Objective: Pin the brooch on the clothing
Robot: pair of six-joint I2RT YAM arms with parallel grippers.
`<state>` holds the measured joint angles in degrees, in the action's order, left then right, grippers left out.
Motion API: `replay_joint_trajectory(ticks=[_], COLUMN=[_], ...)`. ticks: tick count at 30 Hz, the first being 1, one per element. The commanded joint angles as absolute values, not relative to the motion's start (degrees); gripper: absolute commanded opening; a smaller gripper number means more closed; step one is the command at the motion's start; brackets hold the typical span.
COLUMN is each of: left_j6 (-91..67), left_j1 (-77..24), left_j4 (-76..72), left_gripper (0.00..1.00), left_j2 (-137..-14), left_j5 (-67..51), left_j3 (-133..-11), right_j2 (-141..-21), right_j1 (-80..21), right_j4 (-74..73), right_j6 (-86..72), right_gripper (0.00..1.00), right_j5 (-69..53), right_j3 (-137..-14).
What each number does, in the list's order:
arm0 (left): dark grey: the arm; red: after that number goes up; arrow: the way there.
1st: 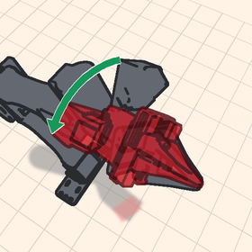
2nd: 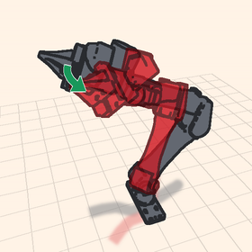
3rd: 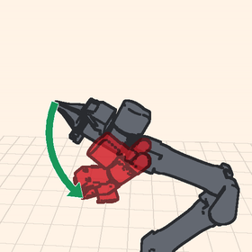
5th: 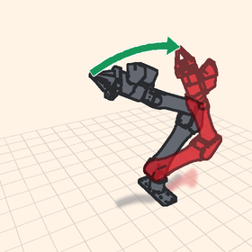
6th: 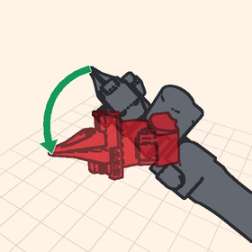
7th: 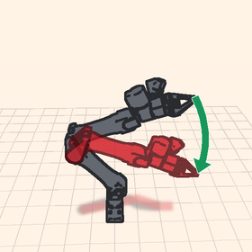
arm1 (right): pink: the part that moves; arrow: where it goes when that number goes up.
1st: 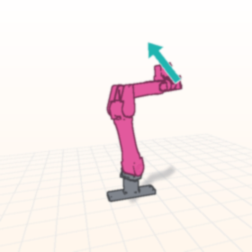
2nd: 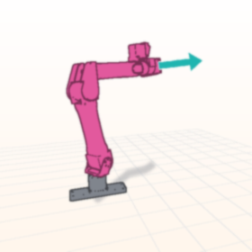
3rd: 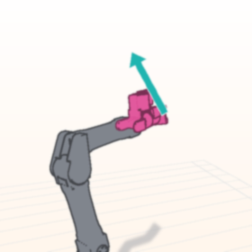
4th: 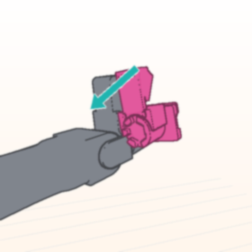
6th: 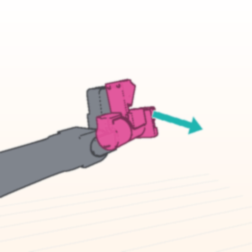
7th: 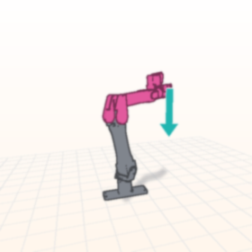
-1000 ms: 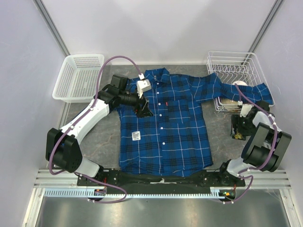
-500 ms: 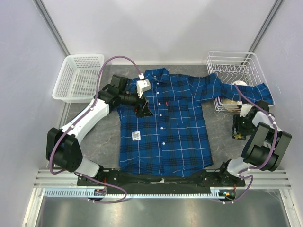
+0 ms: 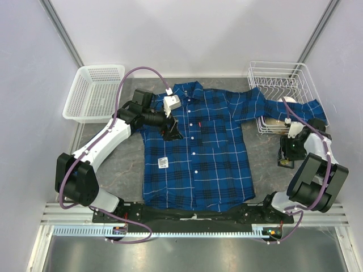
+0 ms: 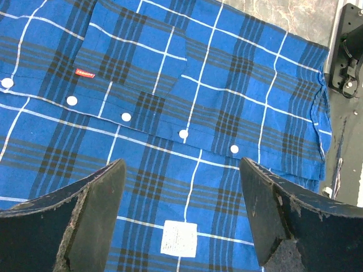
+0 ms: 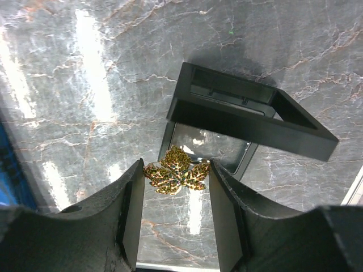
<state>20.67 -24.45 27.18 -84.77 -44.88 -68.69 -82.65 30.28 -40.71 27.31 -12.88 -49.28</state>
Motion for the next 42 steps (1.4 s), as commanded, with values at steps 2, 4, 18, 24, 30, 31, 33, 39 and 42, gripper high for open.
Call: replay_joint_trajectory(ticks=[2,4,18,24,30,31,33,39,42], left_j6=[21.6,21.6,36.9,46.1,48.7,49.0,49.1,49.6,50.9], left_j1=[-23.6,-23.6,-23.6,-23.9,-29.5,-30.3,-33.2,-36.6,-37.2], left_j4=[24.8,23.5,15.9,13.7,5.4,3.8,1.1,-2.0,-2.0], left_gripper=[0.89,0.9,0.9,0.86,0.74,0.74,0.72,0.66,0.62], left_j2=[-82.4,-81.0,-68.7,-63.0,-59.9,-58.9,-57.3,-54.8,-54.9], left_j5=[-43.5,-42.7,-51.0,-60.4,-60.3,-59.7,-57.7,-56.0,-56.3], left_j3=[-70.4,-69.6,-58.6,-51.6,-46.3,-45.2,-43.1,-39.7,-38.9], right_j2=[-77.9,-77.0,-82.2,-87.0,-91.8,-92.9,-93.8,-95.5,-96.9], right_j1=[29.4,28.7,5.2,-11.8,-26.4,-28.9,-31.0,-36.6,-38.1], right_j4=[-47.2,-51.0,-66.8,-69.7,-71.0,-71.4,-71.2,-70.4,-70.4], right_j6=[30.4,32.2,36.4,38.1,38.1,38.0,37.3,36.3,36.3], right_gripper=[0.5,0.5,0.5,0.5,0.5,0.5,0.5,0.5,0.5], right_j5=[-17.0,-19.5,-37.3,-41.1,-45.6,-46.7,-47.4,-48.0,-48.0], right_j3=[-53.6,-55.8,-78.5,-85.8,-91.3,-92.3,-92.7,-92.5,-93.5])
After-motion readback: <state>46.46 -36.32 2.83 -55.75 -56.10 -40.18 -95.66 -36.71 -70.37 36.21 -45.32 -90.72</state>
